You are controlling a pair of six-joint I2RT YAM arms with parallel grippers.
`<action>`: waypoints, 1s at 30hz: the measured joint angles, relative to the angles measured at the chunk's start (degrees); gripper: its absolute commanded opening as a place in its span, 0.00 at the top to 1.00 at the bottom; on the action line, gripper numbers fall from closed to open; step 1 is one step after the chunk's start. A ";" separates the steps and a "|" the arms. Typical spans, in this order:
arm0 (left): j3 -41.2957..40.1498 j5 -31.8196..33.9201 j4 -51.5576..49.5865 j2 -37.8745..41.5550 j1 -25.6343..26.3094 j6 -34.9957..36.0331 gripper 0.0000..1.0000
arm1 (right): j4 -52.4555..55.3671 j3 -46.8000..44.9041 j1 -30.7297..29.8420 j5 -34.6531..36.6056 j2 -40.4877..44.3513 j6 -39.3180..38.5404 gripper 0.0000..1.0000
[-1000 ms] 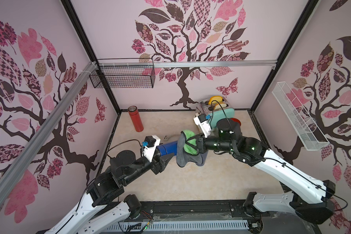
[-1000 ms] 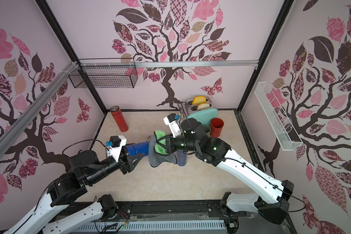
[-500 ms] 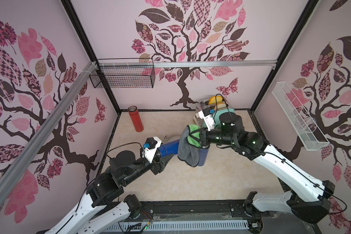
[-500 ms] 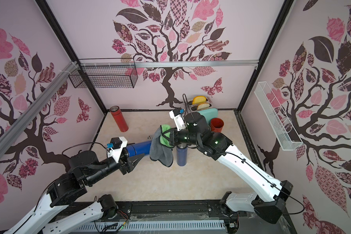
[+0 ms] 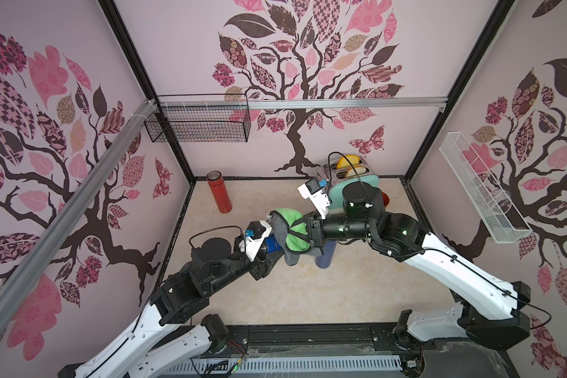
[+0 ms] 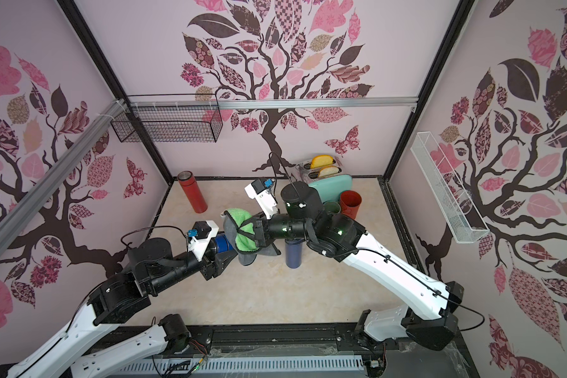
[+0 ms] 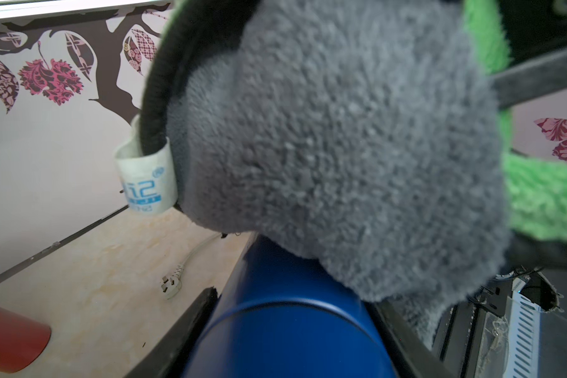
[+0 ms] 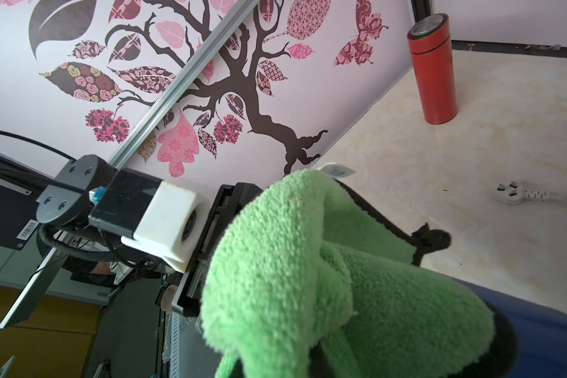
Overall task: Wipe the surface of the thermos
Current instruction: Wipe the dirt from the surface of the thermos.
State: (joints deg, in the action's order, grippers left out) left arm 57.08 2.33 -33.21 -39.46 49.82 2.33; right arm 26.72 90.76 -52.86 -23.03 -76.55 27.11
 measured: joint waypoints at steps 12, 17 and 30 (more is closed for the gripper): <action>0.00 0.07 -1.90 2.10 0.11 0.55 1.00 | -0.20 -9.40 12.87 -3.65 0.66 1.31 1.00; 0.00 0.04 -1.86 2.16 0.11 0.52 1.00 | 0.00 -5.07 8.57 -3.58 0.66 1.33 1.00; 0.00 0.52 -2.12 0.85 0.11 -0.83 1.00 | 0.46 -2.58 12.46 -2.73 0.35 0.31 1.00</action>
State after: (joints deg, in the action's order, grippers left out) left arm 57.08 2.85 -35.33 -38.61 49.93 1.50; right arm 27.18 88.18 -40.40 -25.76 -76.20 27.42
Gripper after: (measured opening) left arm 0.658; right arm 0.077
